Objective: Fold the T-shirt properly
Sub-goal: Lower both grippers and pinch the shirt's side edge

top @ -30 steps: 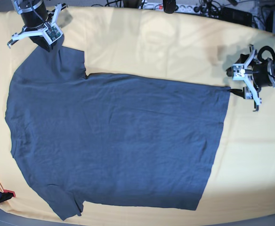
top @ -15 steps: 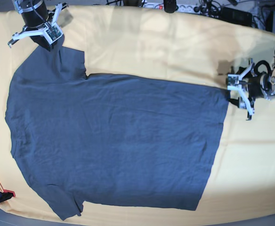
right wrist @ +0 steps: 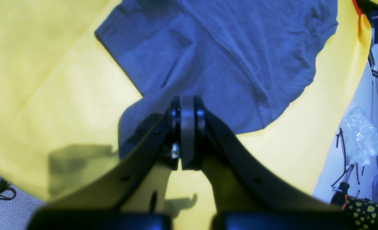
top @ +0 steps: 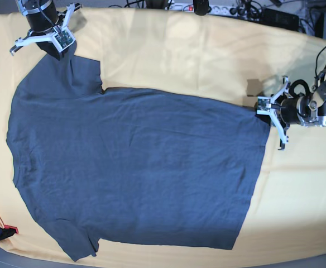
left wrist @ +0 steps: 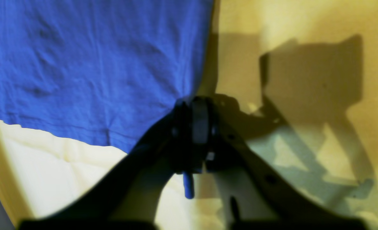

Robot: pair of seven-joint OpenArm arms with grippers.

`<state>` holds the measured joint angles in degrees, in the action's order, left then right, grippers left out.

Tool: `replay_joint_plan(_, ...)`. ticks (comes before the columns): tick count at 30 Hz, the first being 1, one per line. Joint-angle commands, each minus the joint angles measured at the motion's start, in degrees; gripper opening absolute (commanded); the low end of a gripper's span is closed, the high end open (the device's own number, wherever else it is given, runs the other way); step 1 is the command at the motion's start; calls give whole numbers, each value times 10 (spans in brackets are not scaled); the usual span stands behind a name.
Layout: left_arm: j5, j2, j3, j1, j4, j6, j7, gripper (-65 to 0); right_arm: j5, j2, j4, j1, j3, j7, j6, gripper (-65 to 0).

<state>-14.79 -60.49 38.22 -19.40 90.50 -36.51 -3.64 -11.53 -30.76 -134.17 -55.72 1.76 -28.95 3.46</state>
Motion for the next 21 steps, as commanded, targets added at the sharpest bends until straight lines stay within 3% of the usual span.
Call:
replay_joint_plan(1, 7, -13, -8, -13, 6, 4, -6, -550, -5, -5, -8, -5, -3, 7, -6, -650)
replay_joint_plan(3, 7, -13, -8, -13, 6, 5, -6, -459, -5, -5, -8, -5, -3, 7, -6, -650)
replay_joint_plan(4, 7, -13, -8, -13, 6, 5, -6, -451, -5, -5, -8, -5, -3, 7, -6, -650)
replay_joint_plan(5, 7, -13, -8, -13, 6, 5, -6, -475, -5, -5, -8, -5, -3, 7, -6, -650)
replay_joint_plan(8, 7, -13, -8, -12, 6, 4, -4, -640, -5, -5, -8, -5, -3, 6, -3, -650)
replay_joint_plan(10, 7, -13, -8, -13, 6, 5, -2, -650, -4, -5, -8, -5, -3, -2, 21, -650)
replay_joint_plan(13, 7, -13, -8, -13, 6, 5, 8, -650, 11, -5, -8, -5, -3, -1, 49, -427)
replay_joint_plan(15, 7, -13, -8, -13, 6, 5, 9, -650, 17, -5, -8, -4, -3, 6, 63, -335)
replay_joint_plan(21, 7, -13, -8, -12, 10, 5, 9, -650, 31, -5, 35, 24, -3, 7, 57, -333)
